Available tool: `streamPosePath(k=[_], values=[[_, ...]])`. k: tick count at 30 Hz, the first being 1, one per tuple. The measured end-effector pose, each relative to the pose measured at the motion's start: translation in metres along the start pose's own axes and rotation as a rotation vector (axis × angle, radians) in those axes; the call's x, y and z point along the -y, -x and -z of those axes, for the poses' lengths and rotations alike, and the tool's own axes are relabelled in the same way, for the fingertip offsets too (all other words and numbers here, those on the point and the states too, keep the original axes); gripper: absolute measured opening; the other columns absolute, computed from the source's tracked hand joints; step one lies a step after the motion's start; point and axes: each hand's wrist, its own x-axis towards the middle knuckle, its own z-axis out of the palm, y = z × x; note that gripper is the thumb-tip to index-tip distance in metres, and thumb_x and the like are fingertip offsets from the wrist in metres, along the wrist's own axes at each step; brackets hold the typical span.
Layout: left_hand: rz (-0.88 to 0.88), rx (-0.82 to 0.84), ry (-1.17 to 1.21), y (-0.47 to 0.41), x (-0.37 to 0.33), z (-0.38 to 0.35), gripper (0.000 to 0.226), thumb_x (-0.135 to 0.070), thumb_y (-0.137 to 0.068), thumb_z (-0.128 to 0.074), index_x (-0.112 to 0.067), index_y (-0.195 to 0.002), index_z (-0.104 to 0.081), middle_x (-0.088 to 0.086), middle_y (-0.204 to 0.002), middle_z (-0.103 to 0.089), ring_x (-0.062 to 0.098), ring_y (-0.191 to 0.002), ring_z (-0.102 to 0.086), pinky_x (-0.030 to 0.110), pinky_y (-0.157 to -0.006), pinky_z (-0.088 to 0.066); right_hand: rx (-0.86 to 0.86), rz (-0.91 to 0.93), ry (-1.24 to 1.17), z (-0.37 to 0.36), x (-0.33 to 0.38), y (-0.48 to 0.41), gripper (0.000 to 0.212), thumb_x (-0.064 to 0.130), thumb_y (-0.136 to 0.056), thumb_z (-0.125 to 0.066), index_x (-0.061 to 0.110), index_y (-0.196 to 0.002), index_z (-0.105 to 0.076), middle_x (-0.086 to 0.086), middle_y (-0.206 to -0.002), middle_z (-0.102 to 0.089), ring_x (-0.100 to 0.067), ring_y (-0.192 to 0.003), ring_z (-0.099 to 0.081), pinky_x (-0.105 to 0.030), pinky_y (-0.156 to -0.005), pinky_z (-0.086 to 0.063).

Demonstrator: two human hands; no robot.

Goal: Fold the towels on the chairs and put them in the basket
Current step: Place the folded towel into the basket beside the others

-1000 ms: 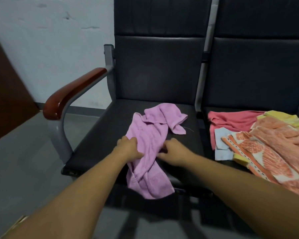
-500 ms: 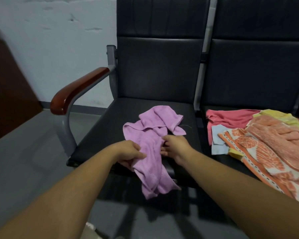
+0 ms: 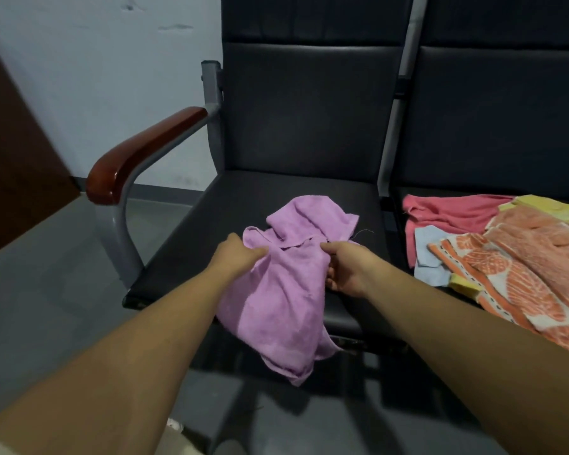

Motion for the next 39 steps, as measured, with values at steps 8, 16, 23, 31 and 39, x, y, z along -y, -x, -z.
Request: streamPosePath(k=[8,16,23,31,39], values=[[0.018,0.066,0.028,-0.002,-0.013,-0.008,0.011,-0.013,-0.089,-0.063,-0.002,-0.091,-0.067,0.015,-0.093,-0.065,0.031,-0.095,-0.062,0.035,-0.079,-0.048,0.025,0.095,-0.311,0.012,0.012,0.002,0.007,0.009,-0.088,-0.054,0.005,-0.087,-0.061,-0.005,-0.067,-0.054,-0.015,-0.051,-0.055,-0.027,-0.053,-0.049],[0.312,0.386,0.998,0.012,-0.039,0.004,0.036,-0.024,-0.087,-0.055,-0.018,-0.058,-0.034,0.002,-0.052,-0.028,0.016,-0.045,-0.035,0.025,-0.053,-0.037,0.066,0.011,-0.458,0.025,0.024,0.005,0.04,0.016,-0.087,-0.052,-0.002,-0.119,-0.064,-0.018,-0.108,-0.071,-0.034,-0.102,-0.069,-0.042,-0.094,-0.053],[0.294,0.876,0.679,0.036,-0.047,0.012,0.076,-0.067,-0.086,-0.06,0.004,-0.109,-0.073,0.022,-0.121,-0.069,0.035,-0.113,-0.067,0.043,-0.09,-0.057,0.1,-0.01,-0.407,0.026,0.03,0.024,0.038,0.017,-0.103,-0.037,-0.008,-0.122,-0.059,-0.024,-0.113,-0.07,-0.035,-0.11,-0.065,-0.044,-0.093,-0.051],[-0.011,0.676,0.788,0.041,-0.054,0.01,0.017,-0.024,-0.093,-0.066,-0.009,-0.097,-0.073,0.008,-0.097,-0.068,0.021,-0.09,-0.063,0.038,-0.087,-0.055,0.193,0.038,-0.27,0.02,0.037,0.037,0.027,0.014,-0.102,-0.048,0.001,-0.12,-0.064,-0.015,-0.103,-0.068,-0.03,-0.104,-0.066,-0.046,-0.094,-0.055],[-0.082,0.658,0.822,0.043,-0.059,0.008,0.067,-0.01,-0.081,-0.08,-0.022,-0.139,-0.05,0.01,-0.131,-0.062,0.027,-0.116,-0.066,0.042,-0.096,-0.056,0.2,0.196,0.052,0.008,0.045,0.044,0.034,-0.012,-0.094,-0.046,0.0,-0.118,-0.068,-0.021,-0.117,-0.069,-0.029,-0.103,-0.068,-0.042,-0.089,-0.059]])
